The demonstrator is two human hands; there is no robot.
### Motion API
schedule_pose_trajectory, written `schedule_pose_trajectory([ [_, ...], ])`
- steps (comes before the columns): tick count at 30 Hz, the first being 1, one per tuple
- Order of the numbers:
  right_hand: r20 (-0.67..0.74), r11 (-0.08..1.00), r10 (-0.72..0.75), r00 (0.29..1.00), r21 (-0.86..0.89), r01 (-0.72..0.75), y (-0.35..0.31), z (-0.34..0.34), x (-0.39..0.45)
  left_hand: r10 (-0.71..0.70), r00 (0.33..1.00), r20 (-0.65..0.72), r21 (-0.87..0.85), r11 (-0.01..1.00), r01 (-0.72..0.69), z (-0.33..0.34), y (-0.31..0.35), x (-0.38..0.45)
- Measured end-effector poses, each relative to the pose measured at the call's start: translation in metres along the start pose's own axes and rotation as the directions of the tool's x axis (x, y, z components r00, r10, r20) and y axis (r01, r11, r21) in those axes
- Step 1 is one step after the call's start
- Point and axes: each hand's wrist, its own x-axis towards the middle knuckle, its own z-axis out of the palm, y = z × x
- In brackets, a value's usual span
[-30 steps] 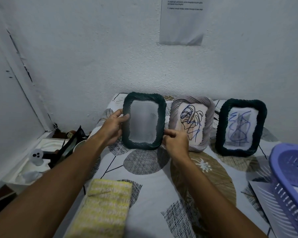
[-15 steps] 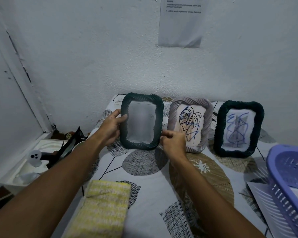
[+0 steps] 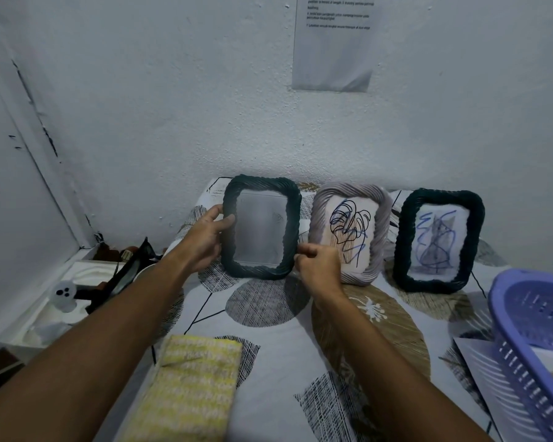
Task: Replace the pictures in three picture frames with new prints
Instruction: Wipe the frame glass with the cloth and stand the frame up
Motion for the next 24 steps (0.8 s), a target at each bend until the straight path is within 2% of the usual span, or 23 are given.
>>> schedule_pose_trajectory([
  [9,-0.029,0.991,-0.068,0.997,-0.120,0.064,-0.007,-0.006,-0.016,-0.039,0.999,-0.023,0.210,0.977,0.043,-0.006,0.011,-0.011],
  [10,-0.033,0.988,-0.082,0.996,-0.130,0.077,-0.008,-0.009,-0.019,0.008,0.998,-0.064,0.272,0.962,0.009,-0.009,0.013,-0.013],
  [12,-0.042,0.986,-0.112,0.993,-0.129,0.106,-0.009,-0.020,-0.025,0.212,0.960,-0.185,0.456,0.883,-0.107,-0.012,0.016,-0.019],
  [14,-0.053,0.988,-0.123,0.991,-0.095,0.118,-0.011,-0.036,-0.027,0.465,0.849,-0.252,0.604,0.760,-0.238,-0.006,0.019,-0.030],
  [16,-0.105,0.989,-0.133,0.986,-0.078,0.125,-0.014,-0.058,-0.025,0.599,0.776,-0.198,0.675,0.657,-0.336,0.021,0.024,-0.048],
  [17,-0.146,0.988,-0.139,0.980,-0.085,0.128,-0.016,-0.069,-0.024,0.613,0.777,-0.142,0.679,0.631,-0.374,0.038,0.024,-0.055],
  [19,-0.225,0.987,-0.143,0.964,-0.099,0.123,-0.018,-0.090,-0.019,0.553,0.833,-0.022,0.654,0.638,-0.407,0.073,0.018,-0.065],
  [21,-0.264,0.990,-0.119,0.957,-0.102,0.095,-0.016,-0.105,-0.014,0.447,0.892,0.065,0.640,0.667,-0.381,0.106,0.006,-0.067],
  [24,-0.235,0.992,-0.078,0.969,-0.114,0.052,-0.011,-0.115,-0.009,0.273,0.959,0.074,0.651,0.715,-0.254,0.141,-0.021,-0.067],
])
